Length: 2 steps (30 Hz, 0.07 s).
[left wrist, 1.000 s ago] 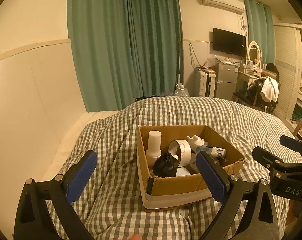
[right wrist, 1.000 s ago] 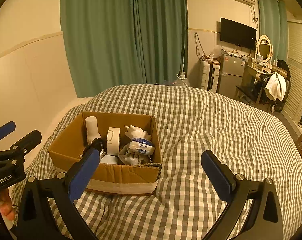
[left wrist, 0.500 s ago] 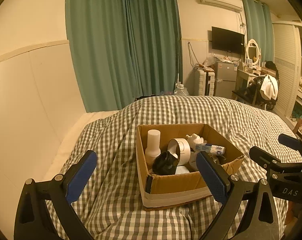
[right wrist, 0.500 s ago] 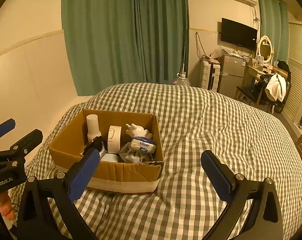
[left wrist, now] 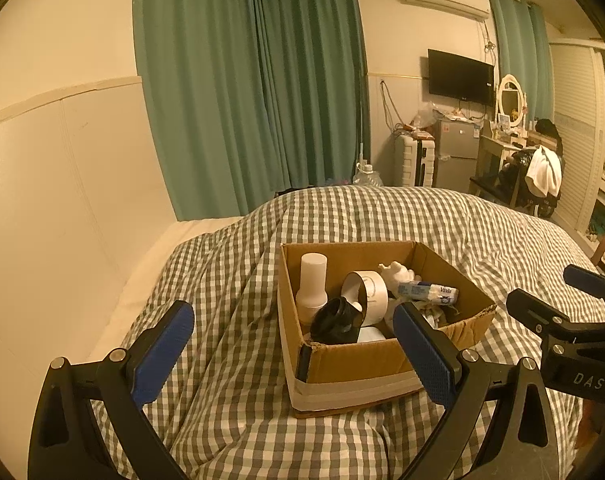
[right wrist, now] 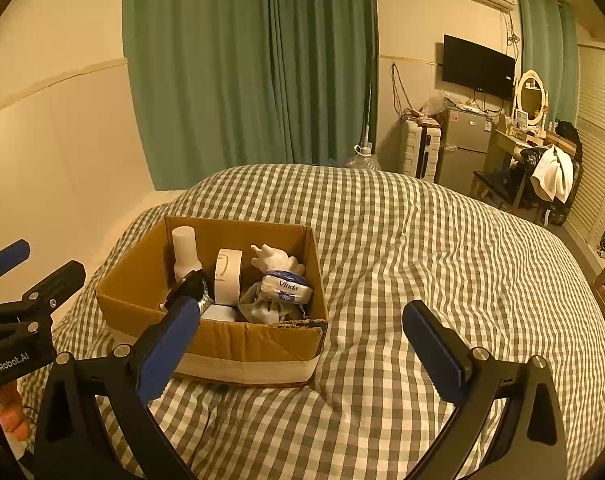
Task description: Organize objects
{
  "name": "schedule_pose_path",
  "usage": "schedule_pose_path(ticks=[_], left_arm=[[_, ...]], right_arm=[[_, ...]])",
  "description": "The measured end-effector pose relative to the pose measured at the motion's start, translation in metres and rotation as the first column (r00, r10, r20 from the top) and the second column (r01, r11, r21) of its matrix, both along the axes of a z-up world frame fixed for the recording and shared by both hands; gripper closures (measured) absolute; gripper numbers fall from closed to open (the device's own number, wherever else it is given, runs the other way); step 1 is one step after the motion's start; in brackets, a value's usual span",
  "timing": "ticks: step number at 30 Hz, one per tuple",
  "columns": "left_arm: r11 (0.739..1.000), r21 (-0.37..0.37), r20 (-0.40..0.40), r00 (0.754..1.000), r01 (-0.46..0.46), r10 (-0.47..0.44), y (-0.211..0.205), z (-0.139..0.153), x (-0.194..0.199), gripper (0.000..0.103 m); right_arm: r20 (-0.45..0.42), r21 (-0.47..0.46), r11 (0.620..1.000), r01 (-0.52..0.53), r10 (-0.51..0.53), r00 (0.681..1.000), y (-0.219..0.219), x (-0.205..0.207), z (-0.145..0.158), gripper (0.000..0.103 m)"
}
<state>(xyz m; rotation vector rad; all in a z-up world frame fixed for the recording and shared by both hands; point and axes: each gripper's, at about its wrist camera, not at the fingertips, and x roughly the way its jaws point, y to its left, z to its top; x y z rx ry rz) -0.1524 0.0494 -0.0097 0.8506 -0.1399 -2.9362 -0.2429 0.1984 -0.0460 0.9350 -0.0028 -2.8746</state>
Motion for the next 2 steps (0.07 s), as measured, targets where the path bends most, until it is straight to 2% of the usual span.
schedule_pose_path(ticks=[2], left_arm=[[1.000,-0.012,-0.006,1.000,-0.007,0.007,0.0017,-0.0006,0.0007,0.001]], right_arm=[[0.003,-0.001,1.000,0.000,0.000,1.000,-0.0001,-0.0009,-0.0018,0.001]])
